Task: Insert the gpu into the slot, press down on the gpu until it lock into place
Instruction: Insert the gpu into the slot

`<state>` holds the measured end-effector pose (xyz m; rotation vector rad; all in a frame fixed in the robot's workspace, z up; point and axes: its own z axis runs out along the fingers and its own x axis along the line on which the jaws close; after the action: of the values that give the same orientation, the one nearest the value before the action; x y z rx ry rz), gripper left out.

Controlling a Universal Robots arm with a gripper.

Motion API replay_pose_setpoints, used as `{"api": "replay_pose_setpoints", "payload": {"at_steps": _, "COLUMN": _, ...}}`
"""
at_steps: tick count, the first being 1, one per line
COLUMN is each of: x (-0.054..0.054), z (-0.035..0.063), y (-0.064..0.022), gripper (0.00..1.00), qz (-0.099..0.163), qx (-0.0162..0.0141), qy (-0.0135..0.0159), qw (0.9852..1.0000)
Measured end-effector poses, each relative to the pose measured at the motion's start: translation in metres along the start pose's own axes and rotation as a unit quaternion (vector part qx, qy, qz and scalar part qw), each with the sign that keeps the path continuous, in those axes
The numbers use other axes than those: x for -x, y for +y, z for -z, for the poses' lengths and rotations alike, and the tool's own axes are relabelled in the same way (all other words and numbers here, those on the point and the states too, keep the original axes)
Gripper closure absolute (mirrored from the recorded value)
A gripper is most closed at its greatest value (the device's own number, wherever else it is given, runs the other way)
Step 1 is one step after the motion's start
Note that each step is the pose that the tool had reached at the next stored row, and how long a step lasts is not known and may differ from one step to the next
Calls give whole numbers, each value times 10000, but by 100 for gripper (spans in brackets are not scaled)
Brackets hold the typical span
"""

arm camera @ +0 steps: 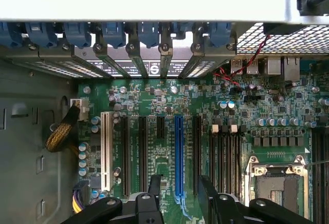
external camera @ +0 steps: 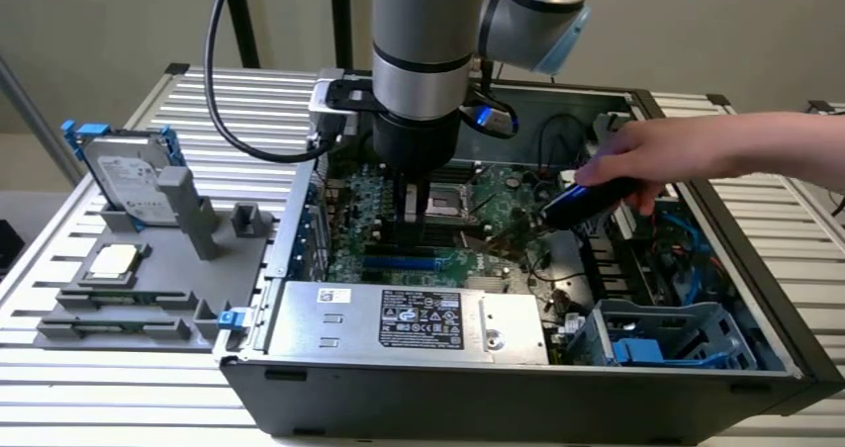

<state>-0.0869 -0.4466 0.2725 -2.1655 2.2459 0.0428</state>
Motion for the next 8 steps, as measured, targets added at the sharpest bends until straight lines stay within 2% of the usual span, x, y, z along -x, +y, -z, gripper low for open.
{"api": "replay_pose_setpoints", "payload": {"at_steps": 3, "x": 0, "z": 14, "y": 0, "gripper": 58, "qz": 0, "qx": 0, "qy": 0, "qw": 10000}}
{"api": "replay_pose_setpoints", "payload": {"at_steps": 8, "x": 8, "z": 232, "y": 1, "gripper": 58, "qz": 0, "qx": 0, "qy": 0, "qw": 10000}}
